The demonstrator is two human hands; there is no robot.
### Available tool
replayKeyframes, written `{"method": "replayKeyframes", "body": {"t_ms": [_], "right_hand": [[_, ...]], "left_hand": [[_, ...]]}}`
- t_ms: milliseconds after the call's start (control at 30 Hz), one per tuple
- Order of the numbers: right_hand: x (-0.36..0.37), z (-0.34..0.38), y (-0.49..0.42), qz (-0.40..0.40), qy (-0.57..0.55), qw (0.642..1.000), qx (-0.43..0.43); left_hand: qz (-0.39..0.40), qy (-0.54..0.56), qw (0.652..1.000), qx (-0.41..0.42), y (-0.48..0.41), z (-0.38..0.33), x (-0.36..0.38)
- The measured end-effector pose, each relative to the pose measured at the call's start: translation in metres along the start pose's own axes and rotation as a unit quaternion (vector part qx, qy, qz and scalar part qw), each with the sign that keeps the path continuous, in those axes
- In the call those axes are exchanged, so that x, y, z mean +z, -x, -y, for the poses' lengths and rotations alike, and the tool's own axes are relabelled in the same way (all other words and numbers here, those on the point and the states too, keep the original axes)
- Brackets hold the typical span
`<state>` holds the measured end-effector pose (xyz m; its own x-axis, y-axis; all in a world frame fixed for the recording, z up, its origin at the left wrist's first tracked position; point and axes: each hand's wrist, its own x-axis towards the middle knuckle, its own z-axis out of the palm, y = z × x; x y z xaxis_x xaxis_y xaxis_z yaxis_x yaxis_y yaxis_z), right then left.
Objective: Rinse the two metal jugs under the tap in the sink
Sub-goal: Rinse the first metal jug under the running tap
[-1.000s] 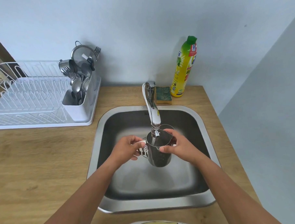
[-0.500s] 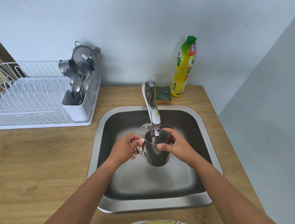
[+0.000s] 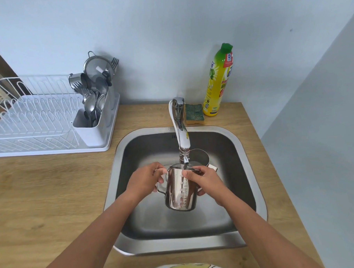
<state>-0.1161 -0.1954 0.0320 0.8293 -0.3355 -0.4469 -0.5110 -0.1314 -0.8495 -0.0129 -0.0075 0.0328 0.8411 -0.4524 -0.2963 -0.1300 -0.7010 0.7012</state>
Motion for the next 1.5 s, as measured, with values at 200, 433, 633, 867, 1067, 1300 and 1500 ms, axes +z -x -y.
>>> {"method": "replayKeyframes", "body": {"t_ms": [200,433,633,867,1067,1300,1500], "right_hand": [[0.009,-0.005,-0.002,0.013,0.009,0.999,0.049],[0.016,-0.007,-0.003,0.028,-0.027,0.993,0.108],[0.016,-0.008,-0.001,0.048,-0.065,0.986,0.144],[0.016,-0.004,0.003,0.062,-0.104,0.979,0.163],[0.014,0.005,0.007,0.075,-0.113,0.982,0.132],[0.004,0.015,0.012,-0.022,0.014,0.998,0.058],[-0.013,0.020,0.018,-0.046,0.103,0.994,-0.011]], "left_hand": [[0.011,0.010,1.000,-0.020,-0.001,0.007,0.000],[0.041,0.002,0.998,-0.054,-0.010,0.007,-0.003],[0.046,-0.024,0.996,-0.075,-0.015,0.002,-0.004],[0.054,-0.042,0.994,-0.085,-0.021,-0.007,-0.009],[0.047,-0.030,0.997,-0.057,-0.020,-0.007,-0.010],[0.097,0.124,0.984,-0.082,-0.012,-0.003,-0.004],[0.151,0.229,0.958,-0.085,-0.009,-0.008,0.008]]}}
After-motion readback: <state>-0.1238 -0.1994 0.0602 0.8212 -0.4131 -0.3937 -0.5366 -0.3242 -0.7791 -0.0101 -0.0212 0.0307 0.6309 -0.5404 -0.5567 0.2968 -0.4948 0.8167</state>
